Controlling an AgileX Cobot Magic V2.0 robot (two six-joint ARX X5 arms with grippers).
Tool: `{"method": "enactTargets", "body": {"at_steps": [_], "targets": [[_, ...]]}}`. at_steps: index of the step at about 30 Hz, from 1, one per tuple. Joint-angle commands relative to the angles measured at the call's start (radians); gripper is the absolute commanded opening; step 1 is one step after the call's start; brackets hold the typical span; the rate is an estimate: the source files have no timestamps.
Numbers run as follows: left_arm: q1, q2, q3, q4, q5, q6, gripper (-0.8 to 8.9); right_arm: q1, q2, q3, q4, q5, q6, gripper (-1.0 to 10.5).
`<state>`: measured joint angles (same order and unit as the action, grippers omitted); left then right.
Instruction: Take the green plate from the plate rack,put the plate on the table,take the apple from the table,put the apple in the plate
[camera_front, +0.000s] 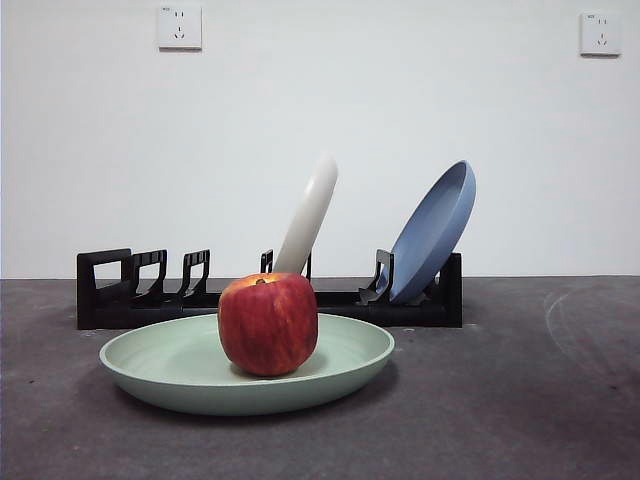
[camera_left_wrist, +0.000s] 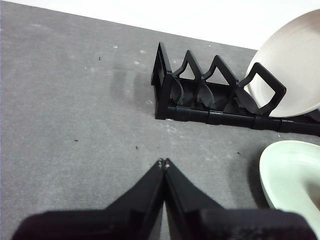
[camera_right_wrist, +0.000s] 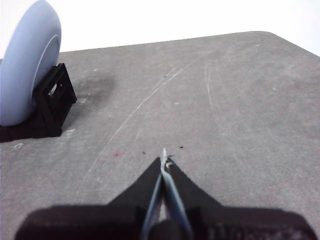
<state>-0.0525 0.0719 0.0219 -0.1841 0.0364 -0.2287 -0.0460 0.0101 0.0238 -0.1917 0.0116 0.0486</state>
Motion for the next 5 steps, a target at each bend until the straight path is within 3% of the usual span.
{"method": "enactTargets", "body": {"at_steps": [1, 5], "targets": [[0.003, 0.000, -0.009, 0.010, -0.003, 0.011, -0.04, 0.000, -0.001, -0.010, 0.008, 0.004, 0.003, 0.0], [0.003, 0.000, -0.009, 0.010, -0.003, 0.011, -0.04, 0.000, -0.001, -0.010, 0.008, 0.004, 0.003, 0.0]]}}
